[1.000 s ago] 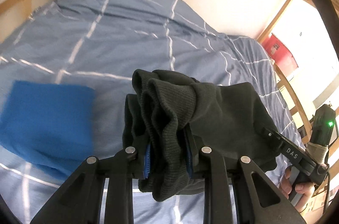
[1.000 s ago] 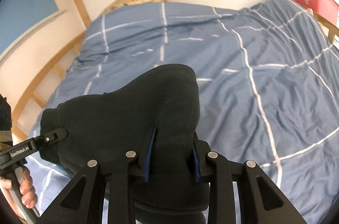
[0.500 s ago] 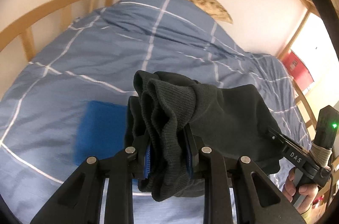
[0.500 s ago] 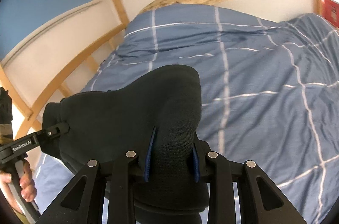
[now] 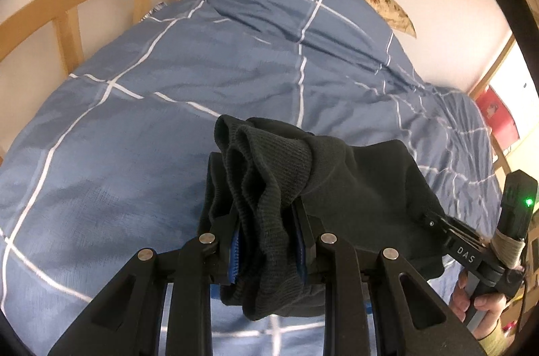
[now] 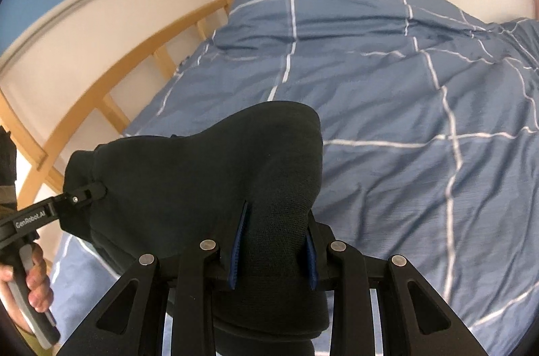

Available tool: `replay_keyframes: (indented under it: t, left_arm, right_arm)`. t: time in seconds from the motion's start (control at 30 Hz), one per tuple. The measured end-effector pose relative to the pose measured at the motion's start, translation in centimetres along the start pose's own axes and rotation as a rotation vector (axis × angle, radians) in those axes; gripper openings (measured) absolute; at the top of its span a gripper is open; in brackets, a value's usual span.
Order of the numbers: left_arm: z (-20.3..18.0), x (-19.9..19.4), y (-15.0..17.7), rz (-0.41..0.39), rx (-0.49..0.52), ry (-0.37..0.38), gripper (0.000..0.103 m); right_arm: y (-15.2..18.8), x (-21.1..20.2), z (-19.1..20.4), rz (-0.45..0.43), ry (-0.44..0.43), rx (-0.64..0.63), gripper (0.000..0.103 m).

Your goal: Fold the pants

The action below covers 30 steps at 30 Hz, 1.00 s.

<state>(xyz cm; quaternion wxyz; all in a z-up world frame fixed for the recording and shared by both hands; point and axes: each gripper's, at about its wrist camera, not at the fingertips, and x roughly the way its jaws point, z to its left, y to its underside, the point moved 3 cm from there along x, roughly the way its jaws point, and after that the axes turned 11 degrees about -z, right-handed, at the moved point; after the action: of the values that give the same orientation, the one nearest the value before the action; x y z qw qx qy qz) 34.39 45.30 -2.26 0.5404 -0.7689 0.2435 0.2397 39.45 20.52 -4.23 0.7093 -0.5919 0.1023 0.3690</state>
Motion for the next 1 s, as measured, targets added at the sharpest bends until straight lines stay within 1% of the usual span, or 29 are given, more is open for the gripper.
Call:
replay_keyframes:
  t: [0.07, 0.13, 0.17, 0.2, 0.23, 0.27, 0.3, 0.33, 0.4, 0.43, 0.47, 0.5, 0.53, 0.6, 0.63, 0.7, 0.77, 0.87, 0.93, 1.0]
  left_arm:
    - [0.3, 0.8, 0.4, 0.008, 0.040, -0.004, 0.028]
    - [0.8, 1.3, 0.6, 0.011, 0.061, -0.023, 0.034]
    - [1.1, 1.4, 0.7, 0.009, 0.065, -0.034, 0.037]
    - [1.5, 1.5, 0.6, 0.003, 0.072, -0.052, 0.043]
    - [2.0, 1.6, 0.6, -0.001, 0.080, -0.077, 0.050]
    - [2.3, 1.6, 0.6, 0.000, 0.082, -0.091, 0.053]
    - [2.5, 1.6, 0.7, 0.000, 0.083, -0.098, 0.057]
    - [2.5, 1.6, 0.8, 0.003, 0.092, -0.105, 0.057]
    - [2.7, 1.3, 0.8, 0.001, 0.096, -0.123, 0.061]
    - [2.7, 0.9, 0.6, 0.000, 0.098, -0.135, 0.065]
    - [2.6, 0.5, 0.4, -0.004, 0.104, -0.155, 0.068]
    - [2.4, 0.0, 0.2, -0.016, 0.122, -0.188, 0.073]
    - [2.2, -0.4, -0.1, -0.029, 0.129, -0.205, 0.076]
    - [1.6, -1.4, -0.6, -0.043, 0.143, -0.218, 0.077]
    - [1.2, -1.9, -0.9, -0.047, 0.153, -0.235, 0.081]
    - [0.5, -2.8, -1.1, -0.048, 0.167, -0.287, 0.081]
    - [-0.6, -4.2, -1.3, -0.083, 0.178, -0.326, 0.081]
    - [-3.0, -6.6, -1.3, -0.138, 0.234, -0.323, 0.083]
    - [-4.2, -8.3, -1.0, -0.173, 0.233, -0.314, 0.084]
    - [-5.8, -10.1, 0.0, -0.194, 0.233, -0.283, 0.085]
  right_arm:
    - [0.7, 1.2, 0.0, 0.013, 0.013, -0.013, 0.030]
    - [1.4, 1.9, -0.2, 0.024, 0.033, -0.016, 0.032]
    - [1.6, 2.2, -0.4, 0.028, 0.044, -0.020, 0.038]
    - [1.8, 2.4, -0.5, 0.031, 0.058, -0.024, 0.042]
    - [1.9, 2.6, -0.5, 0.038, 0.079, -0.033, 0.052]
    - [2.0, 2.7, -0.6, 0.038, 0.121, -0.055, 0.064]
    - [2.0, 2.7, -0.6, 0.031, 0.166, -0.076, 0.070]
    - [2.1, 2.6, -0.6, 0.025, 0.203, -0.094, 0.076]
    - [2.2, 2.0, -0.5, 0.010, 0.232, -0.123, 0.076]
    - [2.3, 1.6, -0.3, 0.000, 0.242, -0.142, 0.076]
    - [2.3, 1.3, -0.2, -0.004, 0.252, -0.155, 0.076]
    - [2.2, 0.8, -0.1, -0.008, 0.263, -0.163, 0.077]
    - [2.0, 0.4, 0.0, -0.018, 0.271, -0.165, 0.078]
    - [1.5, -0.7, 0.1, -0.042, 0.282, -0.173, 0.078]
    - [1.2, -1.1, 0.2, -0.048, 0.277, -0.173, 0.078]
    - [0.7, -2.1, 0.1, -0.057, 0.270, -0.165, 0.078]
    - [0.3, -3.5, 0.1, -0.077, 0.258, -0.159, 0.081]
    - [0.1, -5.7, -0.1, -0.116, 0.235, -0.156, 0.084]
    - [0.1, -7.3, -0.4, -0.128, 0.209, -0.151, 0.084]
    - [0.3, -8.6, -0.7, -0.142, 0.195, -0.140, 0.084]
